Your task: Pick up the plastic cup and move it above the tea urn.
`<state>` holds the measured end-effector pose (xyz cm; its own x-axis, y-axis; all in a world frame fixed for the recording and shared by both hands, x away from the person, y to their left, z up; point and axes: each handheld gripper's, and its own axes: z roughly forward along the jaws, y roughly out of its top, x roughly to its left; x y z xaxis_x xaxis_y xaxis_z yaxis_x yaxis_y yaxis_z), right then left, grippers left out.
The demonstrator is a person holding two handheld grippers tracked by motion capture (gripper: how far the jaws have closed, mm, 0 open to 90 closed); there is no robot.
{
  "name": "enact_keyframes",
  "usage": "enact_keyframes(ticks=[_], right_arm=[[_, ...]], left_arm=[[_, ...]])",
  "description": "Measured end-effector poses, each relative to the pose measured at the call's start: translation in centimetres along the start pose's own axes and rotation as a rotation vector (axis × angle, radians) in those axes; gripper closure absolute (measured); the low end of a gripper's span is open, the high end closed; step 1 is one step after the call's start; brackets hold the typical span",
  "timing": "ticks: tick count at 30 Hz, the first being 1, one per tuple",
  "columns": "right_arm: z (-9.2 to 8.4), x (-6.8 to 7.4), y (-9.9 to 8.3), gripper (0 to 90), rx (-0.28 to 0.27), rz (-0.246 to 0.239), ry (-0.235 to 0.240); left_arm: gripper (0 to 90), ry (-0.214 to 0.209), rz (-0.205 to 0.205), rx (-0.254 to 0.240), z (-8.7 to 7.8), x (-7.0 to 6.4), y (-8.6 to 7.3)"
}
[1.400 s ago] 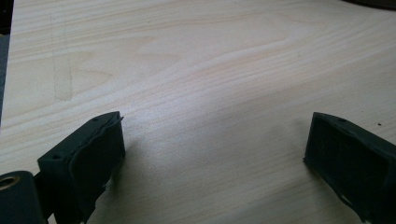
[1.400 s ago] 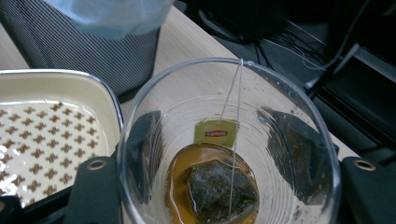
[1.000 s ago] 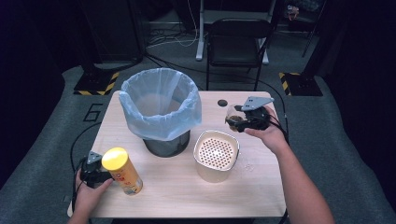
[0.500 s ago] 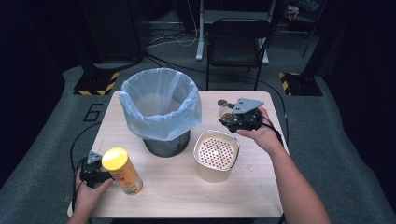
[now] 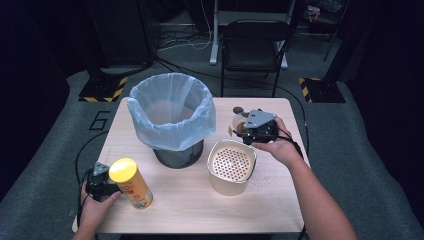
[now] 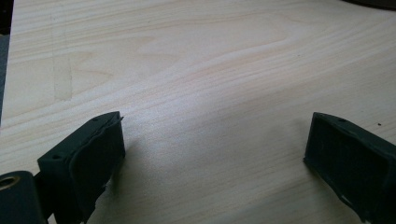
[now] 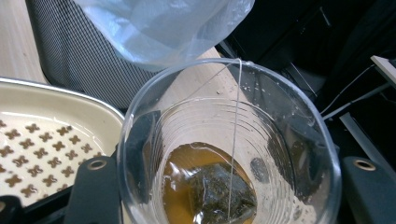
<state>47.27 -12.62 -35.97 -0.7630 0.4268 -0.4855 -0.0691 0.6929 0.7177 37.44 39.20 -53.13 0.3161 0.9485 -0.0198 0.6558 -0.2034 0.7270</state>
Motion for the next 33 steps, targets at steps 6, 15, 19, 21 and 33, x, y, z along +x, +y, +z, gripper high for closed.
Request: enact_keyframes(ticks=[6,15,19,21,33], right_arm=[[0.3,0.4,0.0,35.3,0.029,-0.039,-0.024],[0.7,0.8,0.0,35.3,0.059,-0.088,-0.040],[0.8,1.0,-0.1,35.2,0.081,-0.119,-0.052],[0.9,1.2,-0.2,35.2,0.092,-0.129,-0.057],[1.5,2.1,-0.7,35.2,0.126,-0.184,-0.070]], left_arm=[[4.5,0.001,0.000,0.001,0.0,0.0,0.0],[4.5,0.001,0.000,0.001,0.0,0.0,0.0],[4.5,0.001,0.000,0.001,0.0,0.0,0.0],[4.5,0.000,0.000,0.000,0.0,0.0,0.0],[4.5,0.000,0.000,0.000,0.0,0.0,0.0]])
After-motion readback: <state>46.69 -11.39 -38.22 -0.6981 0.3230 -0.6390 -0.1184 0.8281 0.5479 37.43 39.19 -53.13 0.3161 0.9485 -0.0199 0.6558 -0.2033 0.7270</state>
